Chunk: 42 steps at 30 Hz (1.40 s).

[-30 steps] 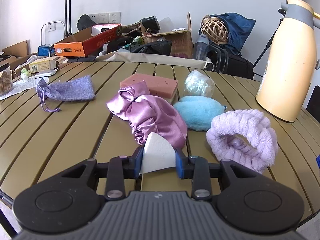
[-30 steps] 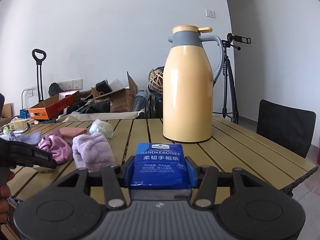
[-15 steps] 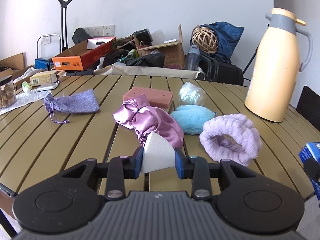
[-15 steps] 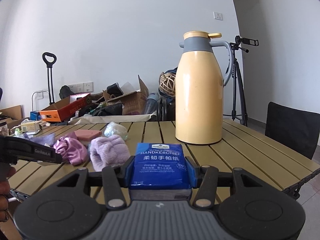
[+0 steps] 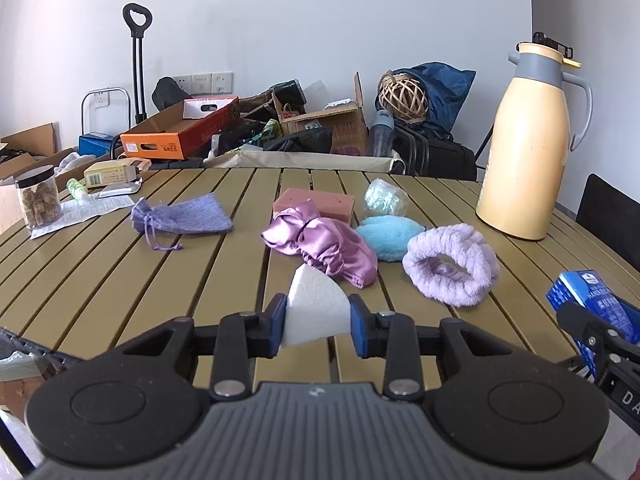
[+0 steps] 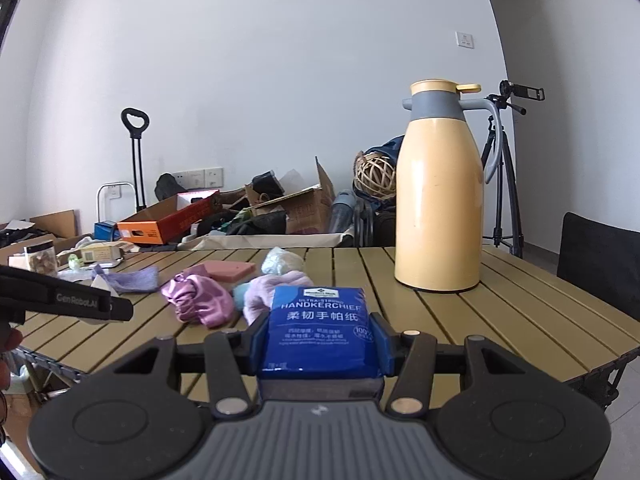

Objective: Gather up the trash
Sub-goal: 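Carry the tissue pack and foam wedge down over the black trash bin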

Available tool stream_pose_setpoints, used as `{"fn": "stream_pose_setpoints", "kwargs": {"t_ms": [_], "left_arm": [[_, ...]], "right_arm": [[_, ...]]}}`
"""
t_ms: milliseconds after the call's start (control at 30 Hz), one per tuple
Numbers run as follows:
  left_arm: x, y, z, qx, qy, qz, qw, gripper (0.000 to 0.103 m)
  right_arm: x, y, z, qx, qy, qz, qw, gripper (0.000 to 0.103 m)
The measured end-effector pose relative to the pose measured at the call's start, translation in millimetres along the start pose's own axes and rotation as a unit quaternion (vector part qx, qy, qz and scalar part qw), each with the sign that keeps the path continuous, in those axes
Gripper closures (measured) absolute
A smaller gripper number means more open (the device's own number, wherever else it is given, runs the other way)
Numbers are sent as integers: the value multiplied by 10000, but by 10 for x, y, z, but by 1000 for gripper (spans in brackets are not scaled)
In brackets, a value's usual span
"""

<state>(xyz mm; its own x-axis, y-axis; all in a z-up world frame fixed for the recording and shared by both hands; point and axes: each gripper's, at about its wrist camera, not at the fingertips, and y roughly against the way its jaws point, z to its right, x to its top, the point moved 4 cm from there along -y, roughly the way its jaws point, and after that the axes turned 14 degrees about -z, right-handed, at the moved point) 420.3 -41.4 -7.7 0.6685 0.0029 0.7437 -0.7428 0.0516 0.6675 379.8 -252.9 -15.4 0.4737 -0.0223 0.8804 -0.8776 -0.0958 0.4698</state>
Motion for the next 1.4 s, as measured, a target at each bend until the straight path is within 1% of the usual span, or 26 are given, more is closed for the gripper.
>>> {"fn": "stream_pose_setpoints", "kwargs": {"t_ms": [333,600,800,1033,1400], "left_arm": [[-367,303,-291,72,167,-193,9996,70],[-721,503,-475,210,206,-369,9989,70],[-960,555,-578,293,201,-552,9978,70],[-1221,501,-676,407,181,-833,9955,70],[-1625,181,-751,566,155,-1479,9873,70]], "right_arm": [[-199,221,-299,372,12,-195,9991,53],[-465,350,-549,635,74,-542,9965,53],[-678,392,-707,715,161,-845,9937,53],[-911,364,-786,698,231,-1257,9893,53],[-1318,145,-789,602,237,-2084,9759,53]]}}
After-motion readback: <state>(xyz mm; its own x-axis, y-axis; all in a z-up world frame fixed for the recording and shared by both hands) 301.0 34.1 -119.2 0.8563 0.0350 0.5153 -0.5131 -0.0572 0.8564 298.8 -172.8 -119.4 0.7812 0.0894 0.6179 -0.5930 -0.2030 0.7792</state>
